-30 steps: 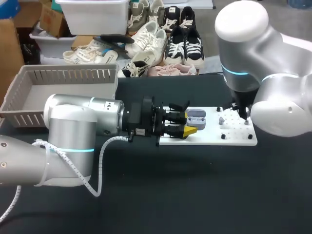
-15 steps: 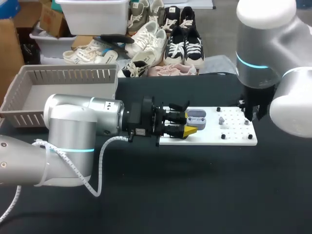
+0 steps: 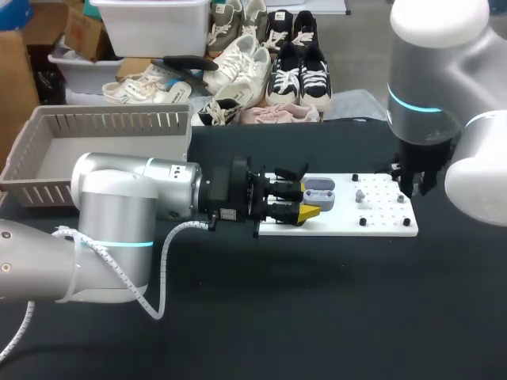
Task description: Pick up each earbud case from the left stands, insert the matching earbuds, close the lid, and place the case in the box.
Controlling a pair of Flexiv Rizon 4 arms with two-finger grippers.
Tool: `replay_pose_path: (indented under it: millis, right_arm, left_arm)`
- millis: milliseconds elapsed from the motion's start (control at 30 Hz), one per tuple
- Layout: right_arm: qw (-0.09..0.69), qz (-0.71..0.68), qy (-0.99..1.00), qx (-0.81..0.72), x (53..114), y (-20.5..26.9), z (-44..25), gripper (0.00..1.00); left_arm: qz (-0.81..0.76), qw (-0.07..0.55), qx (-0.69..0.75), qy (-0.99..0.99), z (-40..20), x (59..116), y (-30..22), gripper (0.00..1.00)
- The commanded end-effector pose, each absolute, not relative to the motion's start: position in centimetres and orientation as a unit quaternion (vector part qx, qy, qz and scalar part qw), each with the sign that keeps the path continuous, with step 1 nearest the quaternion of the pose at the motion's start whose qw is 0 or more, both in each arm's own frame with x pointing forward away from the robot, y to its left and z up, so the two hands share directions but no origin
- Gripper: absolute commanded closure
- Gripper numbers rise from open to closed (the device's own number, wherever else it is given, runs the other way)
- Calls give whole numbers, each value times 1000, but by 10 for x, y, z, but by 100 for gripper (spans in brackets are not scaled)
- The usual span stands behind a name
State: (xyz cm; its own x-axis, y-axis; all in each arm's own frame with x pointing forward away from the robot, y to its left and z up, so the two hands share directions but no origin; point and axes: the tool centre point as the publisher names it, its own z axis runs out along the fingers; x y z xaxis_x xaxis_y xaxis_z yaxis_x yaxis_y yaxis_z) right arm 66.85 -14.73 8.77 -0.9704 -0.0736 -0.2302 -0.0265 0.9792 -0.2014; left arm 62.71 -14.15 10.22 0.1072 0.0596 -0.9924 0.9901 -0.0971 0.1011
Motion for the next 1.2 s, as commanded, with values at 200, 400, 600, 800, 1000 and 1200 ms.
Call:
replay_pose_path:
  millis: [200, 400, 600, 800, 1000, 1200]
  right_arm:
    - [132, -90, 983, 87, 676, -148, 91, 100]
    - [80, -62, 968, 228, 676, -145, 93, 100]
    - [49, -25, 946, 320, 668, -130, 99, 100]
    - [56, -13, 936, 348, 658, -121, 100, 100]
    - [56, -13, 936, 348, 658, -121, 100, 100]
    - [56, -13, 936, 348, 658, -121, 100, 100]
  left_arm:
    - [-478, 487, 563, 466, 102, 626, -142, 100]
    - [-478, 487, 563, 466, 102, 626, -142, 100]
    - [-478, 487, 563, 466, 102, 626, -142, 100]
    - [-478, 487, 563, 466, 102, 626, -142, 100]
    - [-478, 487, 563, 466, 102, 626, -142, 100]
    - [-478, 487, 563, 466, 102, 626, -142, 100]
